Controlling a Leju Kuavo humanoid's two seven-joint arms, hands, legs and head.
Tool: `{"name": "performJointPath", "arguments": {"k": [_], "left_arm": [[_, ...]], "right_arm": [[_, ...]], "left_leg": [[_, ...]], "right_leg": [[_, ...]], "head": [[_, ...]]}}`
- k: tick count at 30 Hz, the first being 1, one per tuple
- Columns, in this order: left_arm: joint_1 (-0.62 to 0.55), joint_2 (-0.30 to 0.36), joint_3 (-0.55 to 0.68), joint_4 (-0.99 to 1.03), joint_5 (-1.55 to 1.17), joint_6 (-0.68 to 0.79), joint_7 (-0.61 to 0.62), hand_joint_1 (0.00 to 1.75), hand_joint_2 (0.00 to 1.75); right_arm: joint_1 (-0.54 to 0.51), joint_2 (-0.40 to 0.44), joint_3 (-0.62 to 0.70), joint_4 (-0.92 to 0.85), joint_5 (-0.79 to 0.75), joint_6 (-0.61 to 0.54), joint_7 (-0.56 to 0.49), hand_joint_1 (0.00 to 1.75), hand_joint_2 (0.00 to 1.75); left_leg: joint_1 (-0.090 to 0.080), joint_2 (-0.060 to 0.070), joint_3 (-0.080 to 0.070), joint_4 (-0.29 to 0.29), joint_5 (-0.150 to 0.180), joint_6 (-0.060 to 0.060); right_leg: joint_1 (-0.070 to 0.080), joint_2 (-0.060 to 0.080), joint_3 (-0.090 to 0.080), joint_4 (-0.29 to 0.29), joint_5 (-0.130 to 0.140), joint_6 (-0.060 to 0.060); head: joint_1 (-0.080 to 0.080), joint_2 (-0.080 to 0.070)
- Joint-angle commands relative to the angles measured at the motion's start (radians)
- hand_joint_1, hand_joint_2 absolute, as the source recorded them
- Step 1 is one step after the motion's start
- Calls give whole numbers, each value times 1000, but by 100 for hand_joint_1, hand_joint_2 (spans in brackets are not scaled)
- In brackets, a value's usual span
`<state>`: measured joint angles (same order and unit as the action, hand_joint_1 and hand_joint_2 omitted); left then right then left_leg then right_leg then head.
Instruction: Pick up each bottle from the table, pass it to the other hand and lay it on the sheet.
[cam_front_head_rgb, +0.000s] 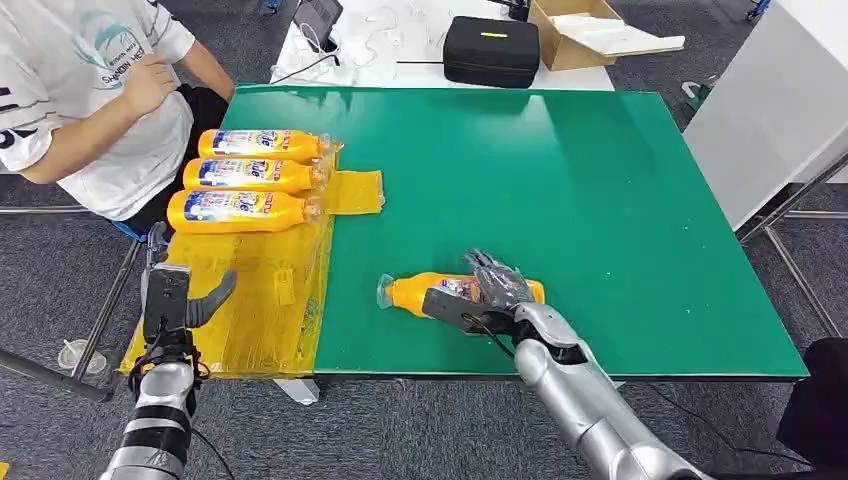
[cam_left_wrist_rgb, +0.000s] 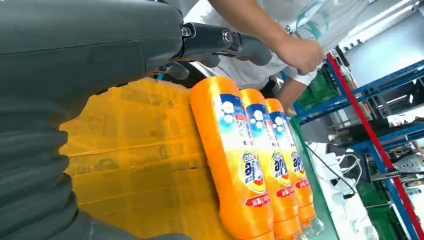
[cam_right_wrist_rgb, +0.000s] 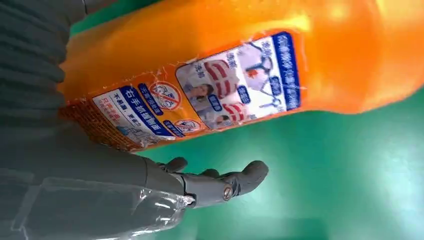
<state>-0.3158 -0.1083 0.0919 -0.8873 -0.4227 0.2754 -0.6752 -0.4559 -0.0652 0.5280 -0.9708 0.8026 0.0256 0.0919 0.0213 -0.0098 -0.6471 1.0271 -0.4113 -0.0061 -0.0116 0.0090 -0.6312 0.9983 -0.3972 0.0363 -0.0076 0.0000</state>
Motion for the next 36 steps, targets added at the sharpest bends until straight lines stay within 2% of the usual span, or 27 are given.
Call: {"name": "performJointPath", "arguments": {"k": [1,12,13,14,18,19,20,21,25,26,29,32,33,34,35,36], "left_arm": [[-54,-4,13,102,-7,-2,5,0,175],[-69,-5,6,124,-6,-4,9,0,175],[-72,-6,6,129,-5,-3,11,0,175],[-75,-6,5,134,-3,-4,13,0,175],[-76,-6,5,135,-3,-5,13,0,175],[-77,-7,7,138,-1,-3,14,0,175],[-77,-6,6,140,-2,-1,14,0,175],[-78,-6,3,142,-4,-1,13,0,175],[-81,-7,2,150,-2,-1,13,0,175],[-81,-8,1,149,0,-2,13,0,175],[-75,-10,1,137,7,-11,15,0,175],[-70,-13,1,127,9,-14,16,0,175],[-64,-17,2,117,12,-15,14,0,175],[-54,-21,2,101,13,-19,15,0,175],[-45,-25,2,89,15,-18,16,0,175],[-41,-26,0,84,15,-18,16,0,175]], "right_arm": [[-118,-36,92,186,-15,57,1,0,175],[-141,-41,142,251,-35,99,-5,0,175],[-143,-44,154,260,-36,108,-8,3,175],[-144,-45,159,264,-45,111,-13,44,175],[-142,-45,161,266,-46,111,-14,44,175],[-142,-45,163,265,-45,110,-13,105,175],[-140,-45,168,266,-47,113,-16,154,175],[-141,-46,172,266,-49,113,-17,175,175],[-129,-48,167,251,-66,96,-32,175,175],[-124,-47,171,242,-65,88,-32,175,175],[-62,-33,108,133,-118,-37,-77,175,175],[-13,-13,62,40,-147,-95,-104,175,175],[54,20,-24,-77,-162,-271,-188,175,175],[108,41,-66,-201,-149,-306,-200,175,175],[154,70,-116,-316,-161,-370,-237,175,175],[167,70,-121,-357,-151,-360,-224,175,175]], "left_leg": [[-1,0,2,0,0,1],[0,-1,6,-1,-1,2],[0,-1,5,-1,-1,1],[0,-1,4,-1,0,1],[0,-1,4,-1,0,1],[0,-1,4,-1,0,1],[0,-2,5,-1,0,1],[0,-2,7,-1,0,2],[0,-1,5,-1,0,1],[-1,-2,9,-2,-1,2],[0,-2,7,-2,0,1],[0,-1,7,-1,-1,1],[0,-1,9,-2,-1,2],[0,0,4,-1,0,1],[0,1,7,-1,-2,1],[0,1,8,-1,-3,1]], "right_leg": [[0,-1,2,0,0,-1],[0,-3,7,-1,-1,-1],[0,-2,5,-1,-1,-1],[0,-2,5,-1,-1,-1],[0,-3,4,-1,-1,-1],[0,-2,4,-1,0,-1],[1,-4,6,-1,-1,-1],[0,-3,7,-2,-1,-1],[0,-2,5,-1,-1,-1],[0,-4,10,-2,-1,-2],[1,-3,8,-2,-1,-1],[1,-3,7,-1,-1,-1],[1,-3,9,-1,-2,-2],[1,-1,5,-1,0,-1],[1,-1,6,-1,-2,-2],[1,-1,7,-1,-3,-2]], "head": [[0,0],[0,0],[0,0],[0,0],[0,0],[0,0],[0,0],[0,0],[0,0],[0,0],[0,0],[0,0],[0,0],[0,0],[0,0],[0,0]]}}
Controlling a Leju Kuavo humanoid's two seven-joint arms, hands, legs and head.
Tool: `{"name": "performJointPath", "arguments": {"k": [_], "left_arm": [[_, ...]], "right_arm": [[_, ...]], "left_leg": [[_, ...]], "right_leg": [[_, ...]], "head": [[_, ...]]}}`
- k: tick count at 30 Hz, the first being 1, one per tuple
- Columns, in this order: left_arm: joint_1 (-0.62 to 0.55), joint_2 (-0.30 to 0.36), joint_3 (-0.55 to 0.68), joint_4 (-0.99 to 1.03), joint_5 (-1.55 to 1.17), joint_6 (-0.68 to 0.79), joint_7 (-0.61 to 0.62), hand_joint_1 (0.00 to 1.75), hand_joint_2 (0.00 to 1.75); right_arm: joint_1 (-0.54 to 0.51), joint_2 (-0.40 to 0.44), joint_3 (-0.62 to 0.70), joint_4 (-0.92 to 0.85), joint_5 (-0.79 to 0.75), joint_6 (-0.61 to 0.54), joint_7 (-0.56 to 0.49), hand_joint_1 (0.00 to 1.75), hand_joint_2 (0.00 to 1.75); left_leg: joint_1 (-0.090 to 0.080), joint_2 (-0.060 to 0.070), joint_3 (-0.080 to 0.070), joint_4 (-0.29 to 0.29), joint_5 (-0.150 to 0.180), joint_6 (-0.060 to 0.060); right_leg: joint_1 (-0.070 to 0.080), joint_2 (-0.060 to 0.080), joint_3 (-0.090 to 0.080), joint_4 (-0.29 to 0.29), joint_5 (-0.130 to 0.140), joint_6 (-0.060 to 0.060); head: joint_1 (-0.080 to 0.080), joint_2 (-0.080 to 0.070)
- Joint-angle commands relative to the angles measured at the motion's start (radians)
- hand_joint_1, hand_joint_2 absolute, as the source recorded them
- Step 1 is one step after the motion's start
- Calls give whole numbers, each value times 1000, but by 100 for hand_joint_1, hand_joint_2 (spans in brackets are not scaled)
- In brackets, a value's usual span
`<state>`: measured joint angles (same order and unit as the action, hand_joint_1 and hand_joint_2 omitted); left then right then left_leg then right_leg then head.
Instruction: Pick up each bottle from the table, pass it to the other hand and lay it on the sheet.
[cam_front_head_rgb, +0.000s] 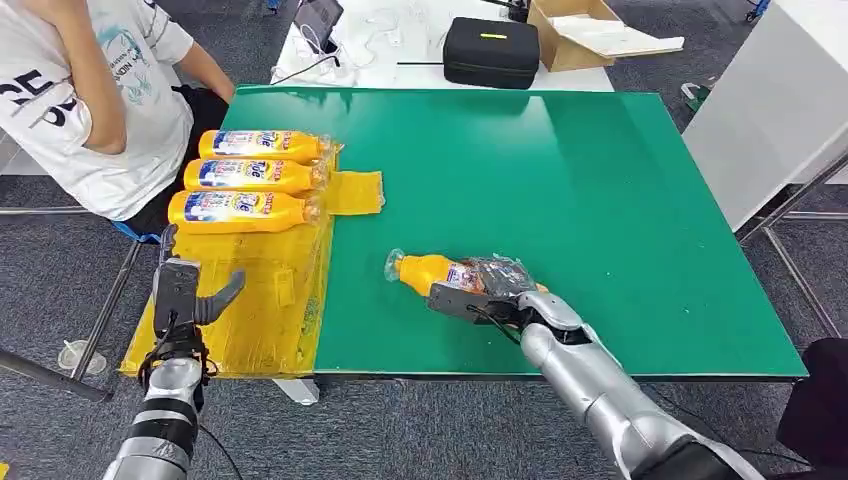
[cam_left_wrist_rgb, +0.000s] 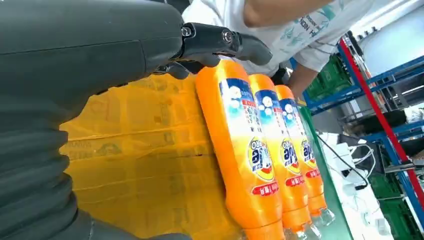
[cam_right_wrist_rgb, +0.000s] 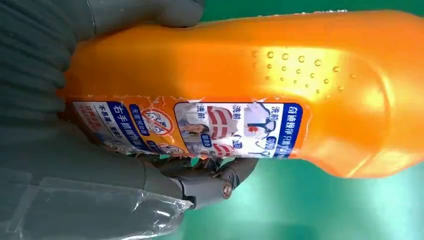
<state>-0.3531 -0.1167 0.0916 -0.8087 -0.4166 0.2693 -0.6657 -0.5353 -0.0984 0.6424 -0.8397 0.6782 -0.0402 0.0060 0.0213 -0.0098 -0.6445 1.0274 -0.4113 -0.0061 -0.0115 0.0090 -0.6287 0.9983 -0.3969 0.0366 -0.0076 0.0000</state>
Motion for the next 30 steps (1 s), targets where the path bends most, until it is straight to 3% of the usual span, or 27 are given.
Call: {"name": "performJointPath", "arguments": {"k": [1,4,5,9,14,24,27,30], "left_arm": [[-1,-22,-2,4,14,-17,6,0,175],[-9,-32,-12,15,27,-33,0,0,175],[-14,-37,-13,17,40,-48,-2,0,175],[-12,-70,-52,-55,110,-136,2,0,175],[3,-79,-65,-115,175,-217,43,0,175],[74,-30,-235,-260,532,-714,200,0,175],[69,-27,-303,-234,564,-760,205,0,175],[64,-34,-320,-225,564,-761,204,0,175]], "right_arm": [[280,137,-282,-557,-31,-381,-193,175,175],[316,163,-332,-620,-41,-469,-258,175,175],[324,178,-356,-629,-28,-536,-297,175,175],[349,210,-428,-645,-2,-657,-359,175,175],[350,223,-472,-623,10,-658,-380,175,175],[356,277,-482,-405,66,-658,-491,175,175],[358,326,-465,-366,108,-658,-554,175,175],[355,343,-467,-362,132,-658,-553,175,175]], "left_leg": [[0,1,0,0,-1,0],[0,-1,-2,0,-1,0],[0,-1,3,0,-4,1],[0,-2,-4,0,0,1],[-1,-2,-2,0,-1,1],[0,2,2,-2,-2,1],[0,1,0,-2,-1,1],[0,2,2,-2,-2,1]], "right_leg": [[0,0,-1,1,-1,-1],[1,-1,-2,1,-2,-1],[1,-3,3,2,-5,-3],[0,-3,-3,1,-2,-1],[-1,-3,-1,0,-2,-1],[0,0,2,-2,-1,0],[0,0,0,-1,-1,0],[0,0,2,-1,-1,-1]], "head": [[1,0],[-1,0],[0,0],[0,0],[0,0],[0,0],[0,0],[0,0]]}}
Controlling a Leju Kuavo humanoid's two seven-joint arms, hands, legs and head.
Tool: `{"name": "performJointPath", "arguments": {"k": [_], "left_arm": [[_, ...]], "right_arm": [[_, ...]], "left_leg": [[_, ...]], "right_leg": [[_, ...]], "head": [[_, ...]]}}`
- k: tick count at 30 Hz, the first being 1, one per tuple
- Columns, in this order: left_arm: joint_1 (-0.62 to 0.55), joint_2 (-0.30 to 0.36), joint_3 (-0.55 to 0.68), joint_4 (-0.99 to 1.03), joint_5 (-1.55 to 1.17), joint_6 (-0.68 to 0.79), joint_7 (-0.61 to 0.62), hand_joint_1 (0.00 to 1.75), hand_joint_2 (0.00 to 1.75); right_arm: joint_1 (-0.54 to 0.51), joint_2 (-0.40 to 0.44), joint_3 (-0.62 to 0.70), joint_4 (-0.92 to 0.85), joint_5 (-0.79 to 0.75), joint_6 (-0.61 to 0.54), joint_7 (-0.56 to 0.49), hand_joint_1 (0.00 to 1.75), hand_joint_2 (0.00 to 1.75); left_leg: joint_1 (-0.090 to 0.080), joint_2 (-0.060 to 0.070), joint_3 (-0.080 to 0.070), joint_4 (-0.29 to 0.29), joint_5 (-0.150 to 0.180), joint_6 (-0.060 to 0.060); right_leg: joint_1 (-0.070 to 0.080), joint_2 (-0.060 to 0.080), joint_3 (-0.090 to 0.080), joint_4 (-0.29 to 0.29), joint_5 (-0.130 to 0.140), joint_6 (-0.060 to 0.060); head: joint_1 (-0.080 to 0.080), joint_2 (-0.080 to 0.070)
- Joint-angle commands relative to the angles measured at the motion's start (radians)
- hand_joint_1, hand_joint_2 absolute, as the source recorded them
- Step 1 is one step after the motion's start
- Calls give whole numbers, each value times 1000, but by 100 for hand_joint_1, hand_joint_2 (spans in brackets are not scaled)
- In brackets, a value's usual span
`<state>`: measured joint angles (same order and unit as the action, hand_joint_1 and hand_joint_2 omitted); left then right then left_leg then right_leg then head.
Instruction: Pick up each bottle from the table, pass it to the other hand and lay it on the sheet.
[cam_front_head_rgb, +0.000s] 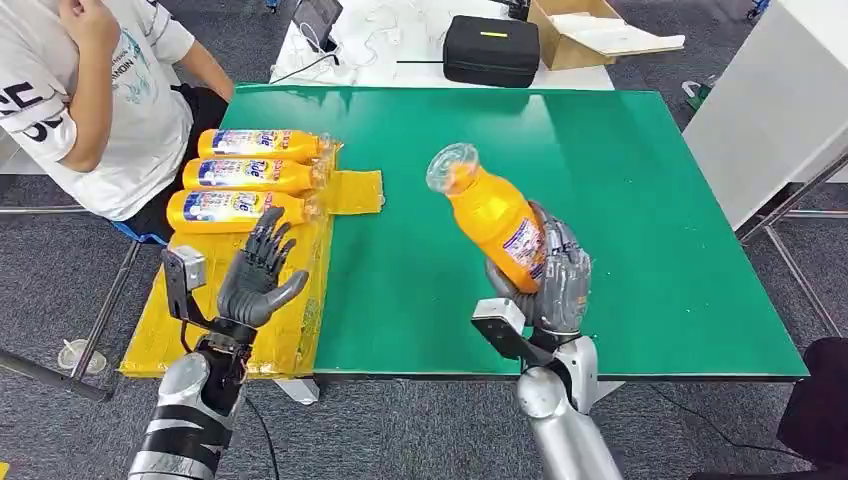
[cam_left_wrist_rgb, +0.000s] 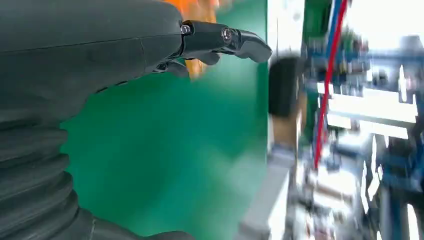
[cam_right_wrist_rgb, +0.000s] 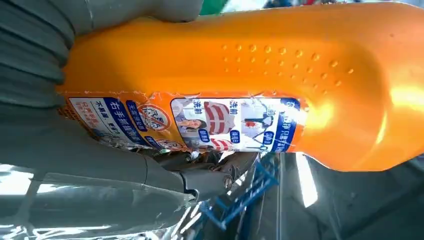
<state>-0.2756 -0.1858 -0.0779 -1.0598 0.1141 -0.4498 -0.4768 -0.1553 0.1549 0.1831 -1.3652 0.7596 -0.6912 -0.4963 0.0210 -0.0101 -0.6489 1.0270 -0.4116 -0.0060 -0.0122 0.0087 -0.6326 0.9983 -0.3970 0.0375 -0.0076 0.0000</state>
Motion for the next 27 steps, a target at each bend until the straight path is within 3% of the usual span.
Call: {"name": "performJointPath", "arguments": {"k": [1,6,9,12,27], "left_arm": [[-13,35,-150,26,33,-42,15,0,175],[-35,52,-183,58,60,-62,11,0,175],[-84,38,-211,165,71,-57,7,0,175],[-113,31,-233,248,101,-95,-16,0,175],[-70,48,-281,160,109,-112,-45,0,175]], "right_arm": [[-25,90,-8,164,50,-7,-51,175,175],[-51,69,47,193,61,-7,-43,175,175],[-91,109,77,219,180,-7,-45,175,175],[-123,126,135,267,193,-7,-12,175,175],[-174,106,233,466,48,25,58,175,175]], "left_leg": [[0,2,6,-1,-1,1],[0,1,3,-1,0,1],[0,2,2,-1,0,1],[-1,3,4,-1,0,1],[0,3,7,-2,-2,1]], "right_leg": [[0,1,5,-1,-1,-2],[0,0,3,-1,0,-1],[0,1,2,0,0,-1],[0,2,3,0,0,-1],[1,1,7,-1,-1,-2]], "head": [[0,0],[0,0],[0,0],[0,0],[0,0]]}}
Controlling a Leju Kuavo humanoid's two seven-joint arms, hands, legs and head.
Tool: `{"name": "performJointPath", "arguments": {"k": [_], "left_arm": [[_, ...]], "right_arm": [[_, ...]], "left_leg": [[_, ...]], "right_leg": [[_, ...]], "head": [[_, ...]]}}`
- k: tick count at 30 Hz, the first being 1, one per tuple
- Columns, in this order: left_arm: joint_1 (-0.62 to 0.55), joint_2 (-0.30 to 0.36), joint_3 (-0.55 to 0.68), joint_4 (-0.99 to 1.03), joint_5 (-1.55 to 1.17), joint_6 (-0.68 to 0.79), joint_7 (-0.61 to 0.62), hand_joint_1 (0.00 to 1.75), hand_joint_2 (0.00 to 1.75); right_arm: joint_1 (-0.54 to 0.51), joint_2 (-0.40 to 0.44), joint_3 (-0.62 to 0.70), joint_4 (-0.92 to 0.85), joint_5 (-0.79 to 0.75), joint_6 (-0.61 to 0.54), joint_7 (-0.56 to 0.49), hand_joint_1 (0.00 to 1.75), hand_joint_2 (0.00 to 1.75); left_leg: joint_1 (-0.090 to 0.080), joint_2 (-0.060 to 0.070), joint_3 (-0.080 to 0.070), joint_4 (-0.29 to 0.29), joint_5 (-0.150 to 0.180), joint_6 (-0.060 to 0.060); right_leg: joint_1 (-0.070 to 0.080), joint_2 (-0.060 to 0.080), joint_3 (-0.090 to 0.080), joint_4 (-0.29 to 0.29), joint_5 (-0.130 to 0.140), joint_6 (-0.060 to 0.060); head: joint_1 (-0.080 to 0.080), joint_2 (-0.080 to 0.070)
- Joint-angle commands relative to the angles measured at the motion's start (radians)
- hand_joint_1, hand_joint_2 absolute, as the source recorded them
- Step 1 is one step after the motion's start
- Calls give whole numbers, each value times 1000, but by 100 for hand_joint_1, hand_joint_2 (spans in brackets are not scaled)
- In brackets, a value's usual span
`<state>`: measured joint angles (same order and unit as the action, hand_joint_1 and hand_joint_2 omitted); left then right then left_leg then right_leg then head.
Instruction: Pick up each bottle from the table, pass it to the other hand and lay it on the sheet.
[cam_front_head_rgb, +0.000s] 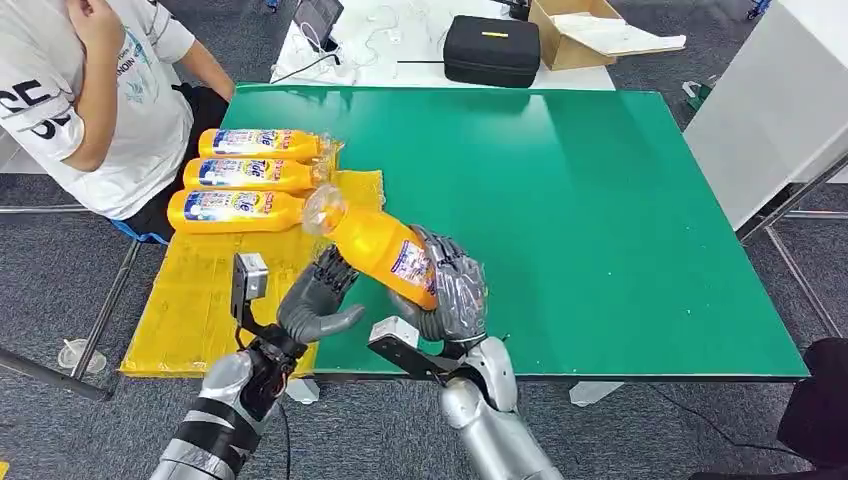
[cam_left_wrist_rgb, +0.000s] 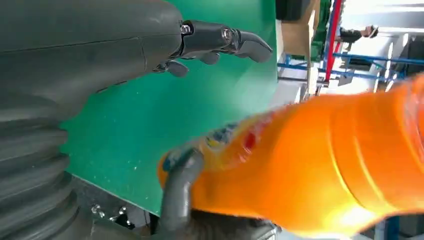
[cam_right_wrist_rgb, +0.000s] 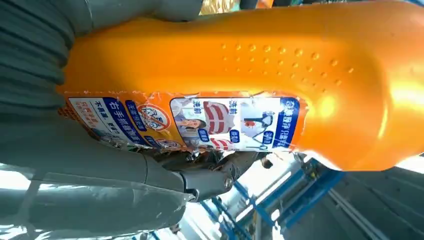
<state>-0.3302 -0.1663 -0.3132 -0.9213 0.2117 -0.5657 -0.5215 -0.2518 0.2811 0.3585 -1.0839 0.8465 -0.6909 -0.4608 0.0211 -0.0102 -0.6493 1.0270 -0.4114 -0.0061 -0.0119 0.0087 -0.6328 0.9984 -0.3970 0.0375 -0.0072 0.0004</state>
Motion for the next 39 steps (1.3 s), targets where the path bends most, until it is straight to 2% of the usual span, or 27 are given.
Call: {"name": "performJointPath", "arguments": {"k": [1,7,8,9,10,12,13,14,18,22,23,24,27,39], "left_arm": [[-14,28,-43,19,20,-3,-2,0,175],[-10,30,-37,7,25,1,-2,0,175],[-9,31,-34,3,23,8,-1,0,175],[-7,34,-38,1,18,10,4,0,175],[-6,34,-36,5,19,15,11,0,175],[-6,30,-35,19,27,10,15,0,175],[-7,24,-27,31,52,-8,25,0,175],[-11,21,-23,43,48,12,28,0,175],[-24,17,-24,69,44,27,34,0,175],[-29,12,-25,80,43,31,36,0,175],[-29,12,-25,80,43,31,36,0,175],[-29,11,-26,83,42,33,36,0,175],[-32,8,-24,93,60,9,40,0,175],[-31,8,-26,85,62,13,30,0,175]], "right_arm": [[-81,-17,61,195,-48,30,23,175,175],[-80,-15,65,215,-56,38,28,175,175],[-80,-15,68,224,-54,36,30,175,175],[-81,-14,70,232,-56,37,32,175,175],[-81,-11,75,239,-60,41,30,175,175],[-83,-6,90,251,-57,51,29,175,175],[-82,-3,100,255,-53,51,29,175,175],[-83,1,109,271,-52,61,36,175,175],[-82,10,129,306,-50,48,31,175,175],[-88,20,140,318,-59,54,26,175,175],[-88,20,140,318,-59,54,26,175,175],[-90,23,144,319,-57,55,26,175,175],[-91,26,156,325,-62,57,25,175,175],[-97,25,166,345,-70,58,31,175,175]], "left_leg": [[0,3,6,-1,-1,1],[0,1,3,-1,0,1],[0,3,9,-2,-2,2],[0,2,4,-1,-1,1],[0,3,7,-1,-2,1],[0,2,4,-1,-1,1],[0,3,10,-2,-3,2],[0,2,5,-1,-1,1],[0,2,8,-2,-2,1],[0,1,3,-1,0,1],[0,1,8,-1,-2,2],[0,1,3,-1,-1,1],[0,1,2,-1,0,1],[0,1,5,-1,-1,1]], "right_leg": [[0,1,5,-1,-1,-2],[0,0,2,-1,0,-1],[1,0,8,-2,-2,-2],[0,1,3,-1,0,-1],[1,1,6,-2,-1,-1],[0,1,4,-1,-1,-1],[1,1,9,-2,-2,-2],[0,1,4,-1,-1,-1],[1,1,7,-1,-1,-2],[1,0,2,-1,0,-1],[1,-1,8,-1,-2,-2],[1,0,2,-1,0,-1],[0,0,2,-1,0,-1],[1,-1,5,-1,-1,-1]], "head": [[0,0],[0,0],[0,0],[0,0],[0,0],[0,0],[0,0],[0,0],[0,0],[0,0],[0,0],[0,0],[0,0],[0,0]]}}
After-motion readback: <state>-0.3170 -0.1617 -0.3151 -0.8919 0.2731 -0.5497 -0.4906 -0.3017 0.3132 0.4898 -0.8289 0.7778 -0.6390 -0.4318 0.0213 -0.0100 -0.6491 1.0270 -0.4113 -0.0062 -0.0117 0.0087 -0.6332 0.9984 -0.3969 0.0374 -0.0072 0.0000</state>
